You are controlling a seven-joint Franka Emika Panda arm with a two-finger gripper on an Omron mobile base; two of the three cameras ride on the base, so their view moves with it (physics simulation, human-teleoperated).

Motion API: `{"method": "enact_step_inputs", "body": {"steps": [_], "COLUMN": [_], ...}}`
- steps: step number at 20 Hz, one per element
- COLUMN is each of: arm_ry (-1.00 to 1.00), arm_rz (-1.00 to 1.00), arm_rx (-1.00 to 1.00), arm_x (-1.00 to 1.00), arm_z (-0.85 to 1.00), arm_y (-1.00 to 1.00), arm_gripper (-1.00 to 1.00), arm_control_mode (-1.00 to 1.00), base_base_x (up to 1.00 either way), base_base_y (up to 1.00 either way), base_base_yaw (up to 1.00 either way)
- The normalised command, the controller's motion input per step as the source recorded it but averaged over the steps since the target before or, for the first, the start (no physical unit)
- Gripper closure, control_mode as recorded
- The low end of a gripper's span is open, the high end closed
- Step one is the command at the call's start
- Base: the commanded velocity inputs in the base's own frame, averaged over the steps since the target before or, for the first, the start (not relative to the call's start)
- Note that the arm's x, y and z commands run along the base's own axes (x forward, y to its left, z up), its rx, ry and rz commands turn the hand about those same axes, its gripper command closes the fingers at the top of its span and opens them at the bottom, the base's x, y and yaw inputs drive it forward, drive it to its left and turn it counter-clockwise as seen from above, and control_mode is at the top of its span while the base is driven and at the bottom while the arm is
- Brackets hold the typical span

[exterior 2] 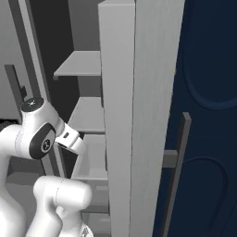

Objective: Take the strawberry from the fridge and place it on top of the pancake, located on the dining counter.

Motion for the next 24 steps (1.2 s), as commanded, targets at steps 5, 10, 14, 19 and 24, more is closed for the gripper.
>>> {"method": "enact_step_inputs", "body": {"steps": [5, 10, 14, 19, 24], "arm_ry": [0.00, 0.00, 0.00, -0.19, -0.26], "arm_rz": [0.00, 0.00, 0.00, 0.14, 0.21], "arm_rx": [0.00, 0.00, 0.00, 0.00, -0.02], "arm_x": [0.00, 0.00, 0.00, 0.23, 0.33], "arm_z": [0.00, 0.00, 0.00, 0.47, 0.84], "arm_y": [0.00, 0.00, 0.00, 0.00, 0.00], "arm_gripper": [-1.00, -1.00, -1.00, -1.00, -1.00], "arm_control_mode": [1.00, 1.00, 1.00, -1.00, -1.00], "base_base_x": [0.04, 0.00, 0.01, 0.00, 0.00], "base_base_y": [-0.18, -0.04, 0.00, 0.00, 0.00], "base_base_yaw": [0.00, 0.00, 0.00, 0.00, 0.00]}}
